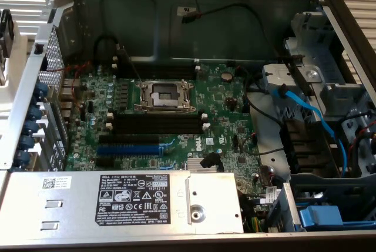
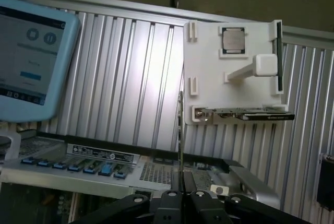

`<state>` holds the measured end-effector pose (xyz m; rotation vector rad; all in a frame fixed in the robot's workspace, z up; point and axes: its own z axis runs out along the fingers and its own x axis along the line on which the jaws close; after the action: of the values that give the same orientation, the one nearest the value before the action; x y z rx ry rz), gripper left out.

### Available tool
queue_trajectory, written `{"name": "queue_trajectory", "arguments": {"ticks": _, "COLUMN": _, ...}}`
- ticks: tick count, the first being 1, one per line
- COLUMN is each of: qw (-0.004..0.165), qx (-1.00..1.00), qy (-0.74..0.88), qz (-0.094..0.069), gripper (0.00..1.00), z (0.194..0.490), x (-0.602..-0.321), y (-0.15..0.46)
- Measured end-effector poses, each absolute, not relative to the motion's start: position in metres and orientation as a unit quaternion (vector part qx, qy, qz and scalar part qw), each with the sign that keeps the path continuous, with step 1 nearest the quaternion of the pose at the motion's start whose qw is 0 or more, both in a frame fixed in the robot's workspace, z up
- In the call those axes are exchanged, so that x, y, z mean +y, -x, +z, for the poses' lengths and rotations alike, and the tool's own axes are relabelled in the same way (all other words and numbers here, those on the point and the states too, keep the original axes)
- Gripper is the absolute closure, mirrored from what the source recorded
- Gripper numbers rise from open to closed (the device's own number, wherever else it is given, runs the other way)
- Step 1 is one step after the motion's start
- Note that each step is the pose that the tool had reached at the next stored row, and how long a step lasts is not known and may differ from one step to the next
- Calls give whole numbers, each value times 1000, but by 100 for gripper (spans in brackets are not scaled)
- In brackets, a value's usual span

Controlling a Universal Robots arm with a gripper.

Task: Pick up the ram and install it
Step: 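Pick up the ram and move it above insertion slot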

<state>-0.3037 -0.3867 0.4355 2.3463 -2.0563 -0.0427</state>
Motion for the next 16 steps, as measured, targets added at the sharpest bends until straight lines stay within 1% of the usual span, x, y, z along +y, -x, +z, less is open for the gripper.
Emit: {"name": "queue_trajectory", "arguments": {"ticks": 16, "qw": 9, "qx": -659, "qy": -752, "qz": -16, "gripper": 88, "z": 436, "x": -390, "y": 232}}
